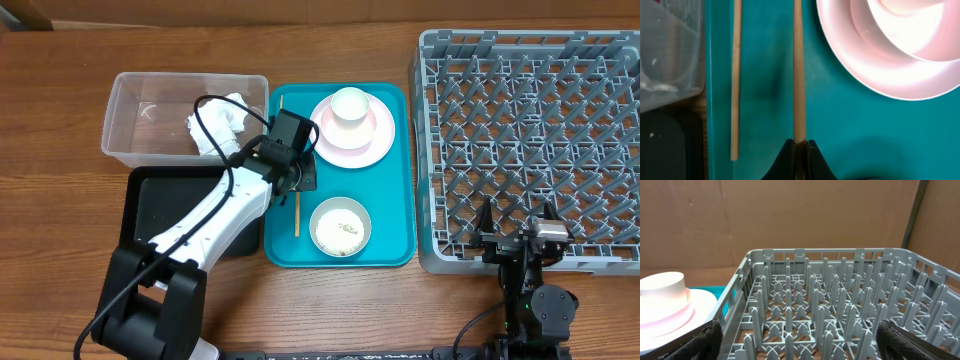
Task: Sort waste into correct bins and load items into the dishwasher
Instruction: 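Move the left gripper down to the rim of the white rice bowl, then grip the rice bowl rim with the left gripper and lift it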
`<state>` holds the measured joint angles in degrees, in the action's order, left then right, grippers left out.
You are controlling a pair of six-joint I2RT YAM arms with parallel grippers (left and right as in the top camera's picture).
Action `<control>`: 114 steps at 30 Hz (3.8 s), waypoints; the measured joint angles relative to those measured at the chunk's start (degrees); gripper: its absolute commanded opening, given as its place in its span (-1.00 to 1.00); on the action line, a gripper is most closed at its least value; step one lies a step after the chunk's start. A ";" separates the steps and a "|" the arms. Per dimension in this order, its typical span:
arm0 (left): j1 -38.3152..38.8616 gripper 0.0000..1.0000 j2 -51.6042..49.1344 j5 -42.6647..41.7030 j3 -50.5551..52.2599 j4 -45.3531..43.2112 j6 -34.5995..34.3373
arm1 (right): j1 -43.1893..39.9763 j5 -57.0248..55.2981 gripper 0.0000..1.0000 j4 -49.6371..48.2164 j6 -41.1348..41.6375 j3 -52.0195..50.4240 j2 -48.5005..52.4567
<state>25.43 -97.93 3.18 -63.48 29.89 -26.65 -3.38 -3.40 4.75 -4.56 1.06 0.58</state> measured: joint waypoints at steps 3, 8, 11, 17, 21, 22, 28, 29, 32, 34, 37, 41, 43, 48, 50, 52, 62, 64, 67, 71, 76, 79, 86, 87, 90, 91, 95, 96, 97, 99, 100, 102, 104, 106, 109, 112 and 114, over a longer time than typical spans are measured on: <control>0.00 -0.92 -1.36 0.09 0.00 -1.51 0.00 | 0.00 0.00 1.00 0.00 0.00 0.00 0.00; 0.00 -0.92 -4.15 0.44 0.00 -3.63 -0.04 | 0.00 0.00 1.00 0.02 0.00 0.00 0.00; 0.00 -0.92 -5.09 0.70 0.00 -4.87 -0.02 | 0.00 0.00 1.00 0.00 0.02 0.00 0.00; 0.00 -0.87 -5.22 1.88 0.00 -6.05 -0.02 | 0.00 0.00 1.00 0.02 -0.02 0.00 0.00; 0.00 -0.78 -5.22 2.03 0.00 -6.12 -0.17 | 0.00 -0.02 1.00 0.02 -0.02 0.00 0.00; 0.00 -0.78 -5.22 2.03 0.00 -6.14 -0.20 | 0.00 0.00 1.00 0.00 -0.02 0.00 0.00; 0.00 -0.77 -5.22 2.03 0.00 -6.34 -0.17 | 0.00 0.00 1.00 0.00 0.00 0.00 0.00; 0.00 -0.68 -5.22 2.03 0.00 -6.47 -0.17 | 0.00 0.00 1.00 -0.02 0.00 0.00 0.00; 0.00 -0.36 -5.22 2.03 0.00 -7.61 -0.11 | 0.00 0.00 1.00 -0.02 -0.02 0.00 0.00; 0.00 -0.19 -5.22 2.05 0.00 -8.37 0.17 | 0.00 0.00 1.00 -0.02 0.00 0.00 0.00; 0.00 -0.11 -5.22 2.05 -0.20 -8.15 0.87 | 0.00 0.00 1.00 0.00 -0.02 0.00 0.00; 0.22 -0.35 -4.76 1.95 -3.37 -0.44 1.73 | 0.00 0.00 1.00 0.02 0.00 0.00 0.00; 0.87 -0.48 -3.56 1.03 -5.75 4.59 2.03 | 0.00 -0.02 1.00 0.00 -0.02 0.00 0.00; 4.63 -0.85 3.08 -4.33 -9.07 11.34 2.67 | 0.00 0.00 1.00 -0.04 0.02 0.00 0.00; 6.99 -0.92 5.42 -6.73 -9.64 13.51 2.78 | 0.00 0.00 1.00 0.02 -0.02 0.00 0.00; 10.05 -0.92 6.43 -8.26 -9.94 15.61 2.62 | 0.00 -0.02 1.00 0.00 0.00 0.00 0.00; 27.63 -0.59 3.87 -6.01 -8.33 16.44 -1.01 | 0.00 0.00 1.00 -0.02 0.00 0.00 0.00; 29.88 -0.54 2.93 -3.08 -8.26 16.44 -2.19 | 0.00 0.00 1.00 0.02 0.00 0.00 0.00; 31.74 -0.54 1.97 1.42 -8.22 16.41 -3.76 | 0.00 -0.02 1.00 0.00 -0.02 0.00 0.00; 31.95 -0.56 1.62 5.14 -8.22 16.35 -5.29 | 0.00 -0.02 1.00 0.00 -0.02 0.00 0.00; 31.93 -0.56 0.55 6.97 -8.22 16.33 -7.52 | 0.00 0.00 1.00 0.00 0.00 0.00 0.00; 31.93 -0.61 -0.63 7.19 -8.22 16.26 -8.61 | 0.00 0.02 1.00 0.00 0.00 0.00 0.00; 31.93 -0.69 -3.06 7.15 -8.22 15.89 -9.90 | 0.00 0.00 1.00 0.00 0.00 0.00 0.00; 31.93 -0.69 -3.23 7.15 -8.22 15.82 -9.92 | 0.00 0.00 1.00 0.02 0.02 0.00 0.00; 31.93 -0.69 -3.45 7.21 -8.22 15.69 -10.21 | 0.00 0.00 1.00 -0.02 -0.02 0.00 0.00; 31.93 -0.68 -3.56 7.23 -8.22 15.61 -10.38 | 0.00 0.00 1.00 0.02 -0.02 0.00 0.00; 31.93 -0.68 -4.92 7.41 -8.22 15.04 -10.54 | 0.00 0.00 1.00 -0.02 0.00 0.00 0.00; 31.93 -0.69 -5.57 7.43 -8.22 14.88 -10.56 | 0.00 -0.02 1.00 0.00 0.00 0.00 0.00; 31.93 -0.68 -6.14 7.43 -8.22 14.75 -10.56 | 0.00 0.02 1.00 -0.02 0.00 0.00 0.00; 31.93 -0.70 -7.58 7.45 -8.22 14.53 -10.56 | 0.00 0.00 1.00 0.00 0.00 0.00 0.00; 31.93 -0.70 -8.26 7.56 -8.22 14.45 -10.56 | 0.00 -0.02 1.00 -0.02 -0.02 0.00 0.00; 31.93 -0.71 -9.44 7.65 -8.22 14.25 -10.56 | 0.00 0.00 1.00 0.02 0.00 0.00 0.00; 31.93 -0.76 -10.23 7.82 -8.22 14.23 -10.64 | 0.00 -0.02 1.00 0.00 0.00 0.00 0.00; 31.93 -0.78 -10.54 7.82 -8.22 14.21 -10.71 | 0.00 0.00 1.00 0.00 0.00 0.00 0.00; 31.93 -0.82 -10.64 7.85 -8.22 13.81 -10.73 | 0.00 0.02 1.00 0.02 0.00 0.00 0.00; 31.93 -0.86 -10.64 8.04 -8.22 13.79 -10.71 | 0.00 -0.02 1.00 0.00 0.00 0.00 0.00; 31.93 -0.92 -10.64 8.24 -8.22 13.77 -10.75 | 0.00 -0.02 1.00 -0.02 -0.04 0.00 0.00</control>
<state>57.36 -108.57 11.42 -71.70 43.66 -37.41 -3.38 -3.42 4.73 -4.60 1.06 0.58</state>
